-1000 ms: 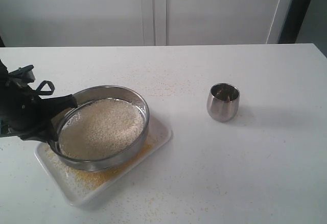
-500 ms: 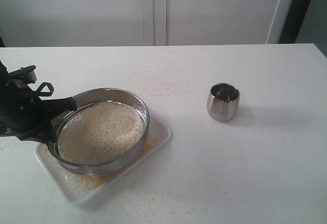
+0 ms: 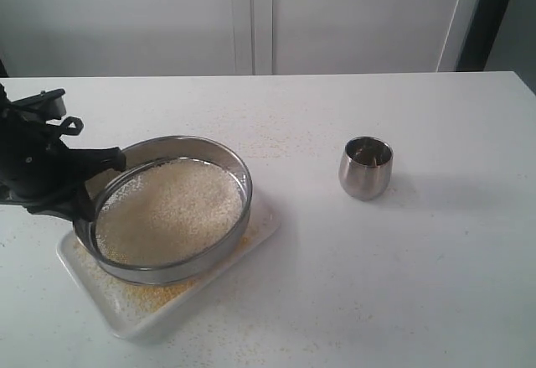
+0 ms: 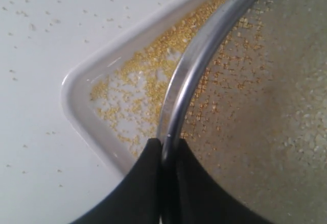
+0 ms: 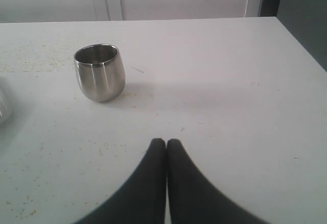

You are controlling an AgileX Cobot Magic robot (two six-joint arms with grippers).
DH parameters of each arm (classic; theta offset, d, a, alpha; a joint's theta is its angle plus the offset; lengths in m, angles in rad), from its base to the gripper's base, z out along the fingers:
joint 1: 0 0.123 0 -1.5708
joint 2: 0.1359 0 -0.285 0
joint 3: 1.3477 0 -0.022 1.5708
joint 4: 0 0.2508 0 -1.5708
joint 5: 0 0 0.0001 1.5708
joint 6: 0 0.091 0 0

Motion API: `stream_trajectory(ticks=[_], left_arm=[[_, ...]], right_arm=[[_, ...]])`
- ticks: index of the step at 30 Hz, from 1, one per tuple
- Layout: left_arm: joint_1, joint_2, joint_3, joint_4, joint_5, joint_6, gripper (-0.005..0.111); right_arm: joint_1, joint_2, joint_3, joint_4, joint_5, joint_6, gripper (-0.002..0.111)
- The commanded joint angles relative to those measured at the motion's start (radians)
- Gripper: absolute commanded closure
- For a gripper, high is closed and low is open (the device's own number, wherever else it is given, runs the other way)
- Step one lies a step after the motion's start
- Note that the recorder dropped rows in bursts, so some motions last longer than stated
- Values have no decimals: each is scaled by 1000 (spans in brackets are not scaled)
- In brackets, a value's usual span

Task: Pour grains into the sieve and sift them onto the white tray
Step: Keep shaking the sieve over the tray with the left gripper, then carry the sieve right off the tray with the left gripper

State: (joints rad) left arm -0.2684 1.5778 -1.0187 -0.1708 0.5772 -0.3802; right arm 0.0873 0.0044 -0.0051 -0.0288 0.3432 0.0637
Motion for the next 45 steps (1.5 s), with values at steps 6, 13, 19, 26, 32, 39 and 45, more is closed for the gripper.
stream_trajectory(ticks=[6, 13, 19, 26, 32, 39, 45], left_arm=[[-4, -20, -17, -172, 74, 201, 107], [-27, -18, -19, -250, 58, 279, 107], [-130, -10, -19, -252, -8, 279, 107], [-218, 55, -134, -239, 53, 279, 107], [-283, 135, -253, -219, 98, 279, 107], [-342, 231, -359, -200, 130, 275, 107], [-399, 290, -443, -129, 137, 223, 107]], right_arm=[[-6, -4, 5, -2, -8, 2, 108], [-6, -4, 5, -2, -8, 2, 108], [-6, -4, 5, -2, -8, 2, 108], [-6, -4, 5, -2, -8, 2, 108], [-6, -4, 5, -2, -8, 2, 108], [-6, -4, 5, -2, -8, 2, 108], [-6, -4, 5, -2, -8, 2, 108]])
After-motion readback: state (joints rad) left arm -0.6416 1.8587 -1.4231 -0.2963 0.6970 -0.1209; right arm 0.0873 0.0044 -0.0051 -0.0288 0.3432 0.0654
